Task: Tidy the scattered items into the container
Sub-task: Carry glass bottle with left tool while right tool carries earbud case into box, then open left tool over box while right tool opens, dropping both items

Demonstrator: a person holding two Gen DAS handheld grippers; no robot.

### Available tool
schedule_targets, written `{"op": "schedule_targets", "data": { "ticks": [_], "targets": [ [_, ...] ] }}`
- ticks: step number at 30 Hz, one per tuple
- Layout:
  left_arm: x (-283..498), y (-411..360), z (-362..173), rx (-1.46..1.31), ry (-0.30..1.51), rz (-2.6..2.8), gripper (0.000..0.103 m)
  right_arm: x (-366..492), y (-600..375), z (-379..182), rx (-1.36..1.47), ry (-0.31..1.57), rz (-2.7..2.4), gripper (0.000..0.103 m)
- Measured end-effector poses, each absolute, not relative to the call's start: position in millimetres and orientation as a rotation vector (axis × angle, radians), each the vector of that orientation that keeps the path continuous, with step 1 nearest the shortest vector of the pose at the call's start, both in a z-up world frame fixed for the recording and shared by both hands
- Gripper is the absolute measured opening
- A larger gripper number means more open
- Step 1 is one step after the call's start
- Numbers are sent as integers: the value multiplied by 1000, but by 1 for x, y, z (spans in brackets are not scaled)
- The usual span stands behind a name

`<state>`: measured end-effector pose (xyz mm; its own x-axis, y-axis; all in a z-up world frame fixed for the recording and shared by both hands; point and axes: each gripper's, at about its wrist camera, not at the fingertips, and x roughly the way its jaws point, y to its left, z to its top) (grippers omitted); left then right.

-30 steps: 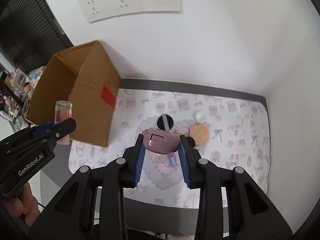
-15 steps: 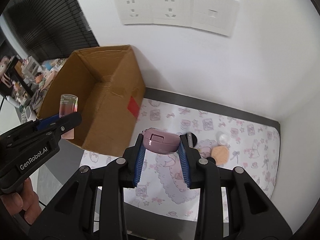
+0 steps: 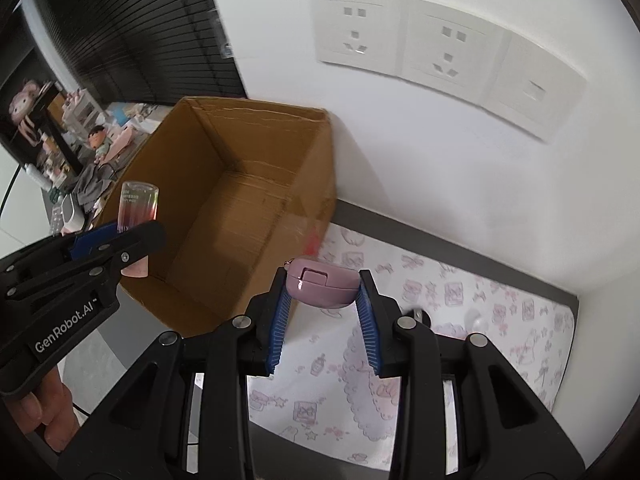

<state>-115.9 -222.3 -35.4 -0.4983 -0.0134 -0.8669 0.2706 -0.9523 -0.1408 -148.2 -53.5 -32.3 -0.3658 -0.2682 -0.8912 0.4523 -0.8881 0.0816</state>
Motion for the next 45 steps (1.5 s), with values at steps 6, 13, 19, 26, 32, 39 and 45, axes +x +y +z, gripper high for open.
{"op": "schedule_targets", "data": {
  "ticks": [6, 13, 19, 26, 32, 39, 45],
  "targets": [
    [-125, -252, -49, 1473, 404, -2499, 28, -153, -89, -36, 1410, 287, -2230, 34],
    [-129, -280, -67, 1484, 400, -2444, 28, -159, -125, -49, 1414, 344, -2180, 34],
    [-130, -299, -83, 1506, 404, -2395, 28, -169, -158, -64, 1415, 389, -2145, 34],
    [-132, -310, -101, 1538, 404, -2365, 28, -183, -183, -84, 1444, 427, -2120, 34],
    [-133, -314, -109, 1556, 411, -2356, 28, -191, -195, -99, 1476, 454, -2094, 34],
    [-133, -322, -108, 1530, 449, -2343, 28, -197, -196, -106, 1505, 430, -2079, 35],
    [-134, -317, -103, 1515, 401, -2349, 36, -198, -193, -99, 1485, 470, -2084, 56]
  ]
}}
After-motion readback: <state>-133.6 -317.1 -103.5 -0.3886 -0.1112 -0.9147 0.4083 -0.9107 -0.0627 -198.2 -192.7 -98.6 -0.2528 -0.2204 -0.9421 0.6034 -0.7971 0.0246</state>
